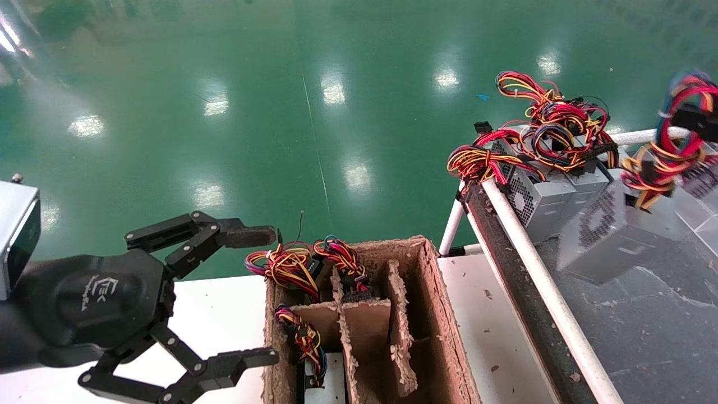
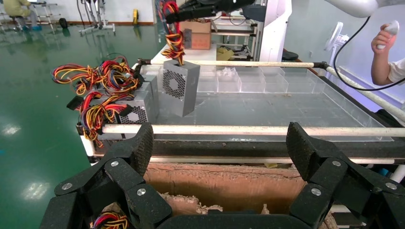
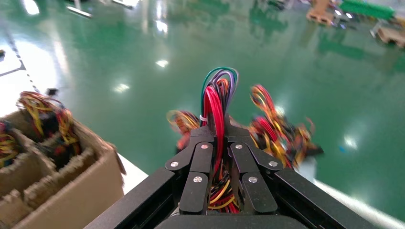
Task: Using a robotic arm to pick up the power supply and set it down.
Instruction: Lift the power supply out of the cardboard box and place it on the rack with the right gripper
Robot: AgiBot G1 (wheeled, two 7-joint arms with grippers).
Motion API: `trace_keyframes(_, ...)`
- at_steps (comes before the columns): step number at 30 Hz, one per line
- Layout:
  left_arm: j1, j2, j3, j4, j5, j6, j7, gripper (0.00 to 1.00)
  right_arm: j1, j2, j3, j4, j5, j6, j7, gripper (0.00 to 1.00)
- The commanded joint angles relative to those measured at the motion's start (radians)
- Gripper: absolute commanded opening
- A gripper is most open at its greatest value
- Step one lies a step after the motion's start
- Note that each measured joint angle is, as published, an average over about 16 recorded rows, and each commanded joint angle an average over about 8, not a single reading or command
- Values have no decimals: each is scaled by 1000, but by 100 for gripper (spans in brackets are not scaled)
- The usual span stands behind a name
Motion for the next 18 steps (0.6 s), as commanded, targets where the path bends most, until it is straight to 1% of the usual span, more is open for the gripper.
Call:
trace_keyframes(1, 0, 0, 0, 0, 0, 0, 0, 100, -14, 16, 1, -29, -8, -4, -15, 0)
trace_keyframes(5, 0, 0, 0, 0, 0, 0, 0, 100, -27, 2, -9, -65, -27, 2, -42, 0)
trace_keyframes(9, 0, 0, 0, 0, 0, 0, 0, 100, -16, -31, -22, -95, -45, 16, -53, 0)
trace_keyframes(12, 0, 0, 0, 0, 0, 0, 0, 100, 14, -66, -39, -120, -62, 19, -49, 0)
trace_keyframes(18, 0, 0, 0, 0, 0, 0, 0, 100, 106, -143, -85, -178, -119, 16, -46, 0)
